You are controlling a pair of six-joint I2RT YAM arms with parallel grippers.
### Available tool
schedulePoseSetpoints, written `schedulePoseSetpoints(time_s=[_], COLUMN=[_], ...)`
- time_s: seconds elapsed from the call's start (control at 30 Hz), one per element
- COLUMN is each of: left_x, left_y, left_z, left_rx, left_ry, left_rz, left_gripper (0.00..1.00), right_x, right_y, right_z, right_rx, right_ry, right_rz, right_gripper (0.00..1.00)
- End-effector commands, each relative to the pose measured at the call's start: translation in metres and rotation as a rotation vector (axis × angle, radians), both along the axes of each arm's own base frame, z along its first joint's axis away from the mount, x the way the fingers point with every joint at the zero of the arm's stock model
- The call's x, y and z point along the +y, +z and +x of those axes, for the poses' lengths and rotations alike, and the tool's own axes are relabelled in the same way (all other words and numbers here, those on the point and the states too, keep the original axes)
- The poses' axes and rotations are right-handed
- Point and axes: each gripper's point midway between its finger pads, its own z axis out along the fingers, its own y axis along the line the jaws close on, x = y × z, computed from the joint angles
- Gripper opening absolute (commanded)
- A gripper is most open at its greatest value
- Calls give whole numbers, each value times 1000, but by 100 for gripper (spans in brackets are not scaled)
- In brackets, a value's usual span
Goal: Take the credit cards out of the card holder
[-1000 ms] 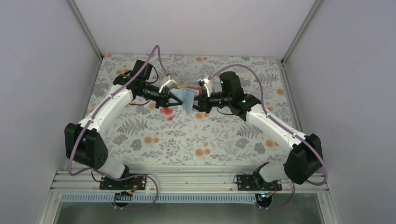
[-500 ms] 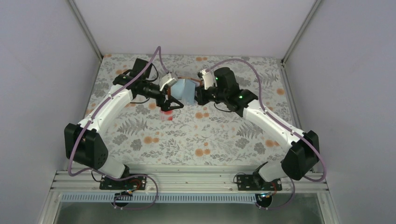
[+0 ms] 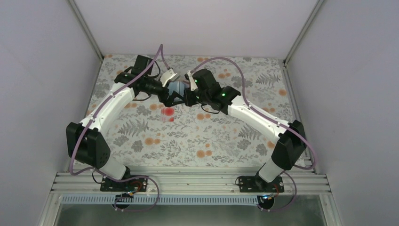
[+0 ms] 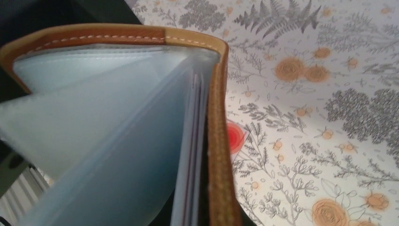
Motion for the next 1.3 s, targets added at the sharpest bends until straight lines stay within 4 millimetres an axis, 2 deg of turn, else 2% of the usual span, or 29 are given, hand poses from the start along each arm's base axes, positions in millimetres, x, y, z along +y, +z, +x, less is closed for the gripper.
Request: schedulePoseSetpoints(time_s=[0.0,0.07,0.13,0.27,0.33,0.53,0.73,0.87,1.0,1.1,1.2,1.27], left_x=[-5,0,9,22,30,53,61,62,63,58,49,43], left_y=[2,-1,-6,-8,-8,-1,5,12,25,34,42,47], left_z=[11,16,19,21,25,32,29,24,15,-1,-22,-27], left_rx=[1,-24,-47,-95,-108,-98,-102,-118,-150,-165,-167,-139], left_ry=[16,49,84,133,160,221,226,213,181,103,-4,-31], left_rz=[-2,34,72,114,127,106,85,76,60,28,-34,-90], left_gripper=[100,100,93,65,58,55,55,56,64,77,99,100], right_x=[25,28,22,7,4,-13,-25,-37,-50,-55,-54,-50], right_y=[18,20,26,32,38,51,61,64,63,62,62,65], right_z=[-12,-16,-18,-17,-21,-26,-34,-33,-27,-24,-23,-27], right_rx=[-12,-10,-17,-44,-59,-86,-109,-131,-130,-127,-130,-138], right_ry=[73,97,100,94,122,156,219,221,188,175,193,229], right_rz=[51,68,86,89,104,135,170,177,176,175,180,196], right_gripper=[4,4,4,4,4,4,4,4,4,4,4,4])
